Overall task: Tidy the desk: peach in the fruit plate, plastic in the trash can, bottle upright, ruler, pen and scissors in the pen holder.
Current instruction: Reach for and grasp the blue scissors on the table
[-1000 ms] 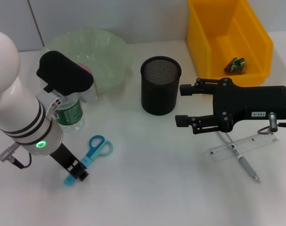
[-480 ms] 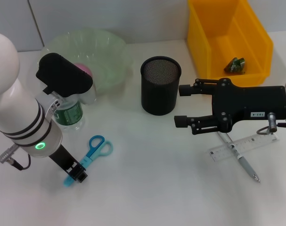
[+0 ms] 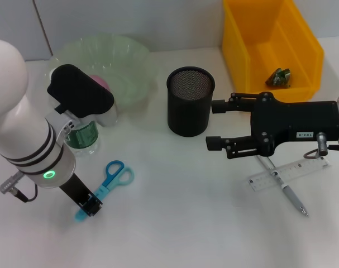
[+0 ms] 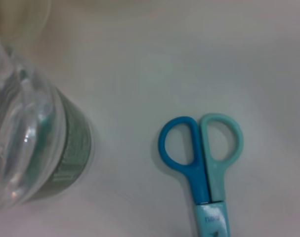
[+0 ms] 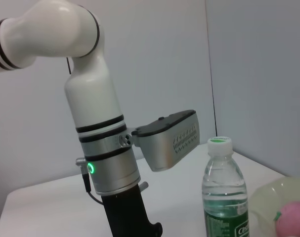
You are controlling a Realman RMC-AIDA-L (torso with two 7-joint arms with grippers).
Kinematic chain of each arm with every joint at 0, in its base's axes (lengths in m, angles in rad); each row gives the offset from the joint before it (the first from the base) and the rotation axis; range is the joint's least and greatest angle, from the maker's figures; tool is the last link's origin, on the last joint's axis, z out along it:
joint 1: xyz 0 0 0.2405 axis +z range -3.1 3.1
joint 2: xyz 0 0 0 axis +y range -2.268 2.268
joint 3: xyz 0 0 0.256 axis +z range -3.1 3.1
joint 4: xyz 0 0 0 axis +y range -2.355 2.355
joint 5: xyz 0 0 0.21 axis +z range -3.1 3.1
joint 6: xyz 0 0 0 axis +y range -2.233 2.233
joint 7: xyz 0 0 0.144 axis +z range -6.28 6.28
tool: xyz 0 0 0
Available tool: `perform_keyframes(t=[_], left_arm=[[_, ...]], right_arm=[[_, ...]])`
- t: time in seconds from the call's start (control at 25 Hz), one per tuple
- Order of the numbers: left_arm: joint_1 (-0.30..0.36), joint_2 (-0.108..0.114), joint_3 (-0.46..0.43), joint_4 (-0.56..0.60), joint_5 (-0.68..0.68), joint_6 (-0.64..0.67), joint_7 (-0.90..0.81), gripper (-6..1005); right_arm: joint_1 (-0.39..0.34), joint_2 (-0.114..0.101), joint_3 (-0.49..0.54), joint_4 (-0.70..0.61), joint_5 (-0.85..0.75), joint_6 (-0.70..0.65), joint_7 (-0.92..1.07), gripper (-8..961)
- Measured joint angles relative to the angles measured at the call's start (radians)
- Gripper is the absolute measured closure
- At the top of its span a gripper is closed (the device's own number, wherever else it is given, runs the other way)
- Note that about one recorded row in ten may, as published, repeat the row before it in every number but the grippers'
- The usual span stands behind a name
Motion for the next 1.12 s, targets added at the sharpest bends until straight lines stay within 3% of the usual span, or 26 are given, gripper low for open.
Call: perform_keyframes(t=[0.28, 1.12], left_arm=[[0.0, 0.0, 0.002, 0.0, 0.001, 0.0, 0.001, 731], [0.01, 0.001, -0.003, 0.031, 0.0, 0.005, -0.007, 720]], right_arm=[[0.005, 0.001, 0.0, -0.001, 0.0, -0.001, 0.012, 127], [0.003, 0.001, 0.012, -0.003, 0.028, 0.006, 0.014, 127]])
